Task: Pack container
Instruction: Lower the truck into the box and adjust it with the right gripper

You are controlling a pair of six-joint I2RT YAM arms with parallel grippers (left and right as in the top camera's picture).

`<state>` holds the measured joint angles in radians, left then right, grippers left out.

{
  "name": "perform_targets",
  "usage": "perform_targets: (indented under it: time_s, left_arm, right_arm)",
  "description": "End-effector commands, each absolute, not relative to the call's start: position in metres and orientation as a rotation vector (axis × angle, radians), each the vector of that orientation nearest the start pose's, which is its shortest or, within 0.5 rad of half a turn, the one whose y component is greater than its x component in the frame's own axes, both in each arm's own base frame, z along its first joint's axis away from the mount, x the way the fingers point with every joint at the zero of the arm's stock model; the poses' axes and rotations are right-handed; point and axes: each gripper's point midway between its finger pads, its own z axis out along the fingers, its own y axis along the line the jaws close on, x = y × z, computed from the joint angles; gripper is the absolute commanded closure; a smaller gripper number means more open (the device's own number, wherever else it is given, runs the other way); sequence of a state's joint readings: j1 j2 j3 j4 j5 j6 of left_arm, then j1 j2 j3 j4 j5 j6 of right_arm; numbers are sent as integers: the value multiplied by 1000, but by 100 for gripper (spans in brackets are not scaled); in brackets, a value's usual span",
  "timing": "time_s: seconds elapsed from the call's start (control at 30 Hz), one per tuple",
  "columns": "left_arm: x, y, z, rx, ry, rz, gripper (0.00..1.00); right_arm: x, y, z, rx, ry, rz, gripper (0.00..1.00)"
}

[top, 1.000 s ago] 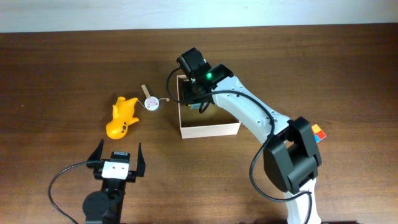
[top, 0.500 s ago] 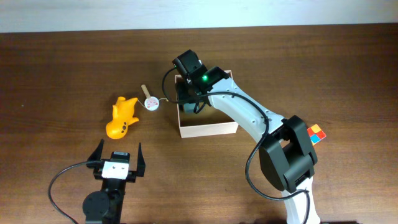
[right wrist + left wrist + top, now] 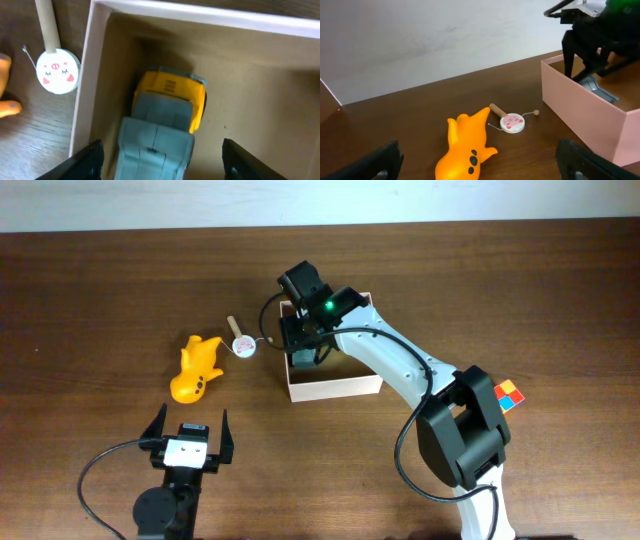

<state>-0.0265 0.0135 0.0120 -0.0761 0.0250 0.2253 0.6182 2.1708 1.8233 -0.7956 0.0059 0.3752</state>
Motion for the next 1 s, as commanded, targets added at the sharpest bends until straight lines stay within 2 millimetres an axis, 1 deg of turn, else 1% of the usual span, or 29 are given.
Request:
perform_targets:
  time_s: [0.0, 0.1, 0.2, 0.27, 0.3, 0.33, 0.4, 0.53, 0.57, 0.7, 0.97]
  left_arm:
    - [246, -9, 156, 233, 1636, 148, 1]
    - [246, -9, 156, 233, 1636, 148, 1]
    - [246, -9, 156, 233, 1636, 148, 1]
    - [246, -9, 156, 233, 1636, 148, 1]
    - [246, -9, 156, 233, 1636, 148, 1]
    - [246, -9, 156, 233, 1636, 148, 1]
    - [246, -9, 156, 233, 1636, 148, 1]
    - [246, -9, 156, 233, 1636, 148, 1]
    - [246, -9, 156, 233, 1636, 148, 1]
    - [246, -9, 156, 233, 1636, 148, 1]
    - [246, -9, 156, 233, 1636, 148, 1]
  right_arm:
    - [422, 305, 126, -427, 2652, 306, 31]
    - [414, 298, 133, -444, 2666, 282, 31]
    - [406, 292, 130, -455, 2708, 258, 32]
    - [399, 288, 126, -460, 2740, 239, 39]
    - [395, 284, 124, -464, 2763, 226, 44]
    - [390, 282, 122, -470, 2786, 213, 55]
    - [384, 279, 119, -477, 2812, 202, 67]
    - [376, 273, 111, -485, 2850, 178, 87]
    - [375, 273, 109, -486, 2857, 174, 89]
    - [368, 274, 97, -497, 2891, 200, 96]
    - [352, 279, 69, -519, 2949, 278, 96]
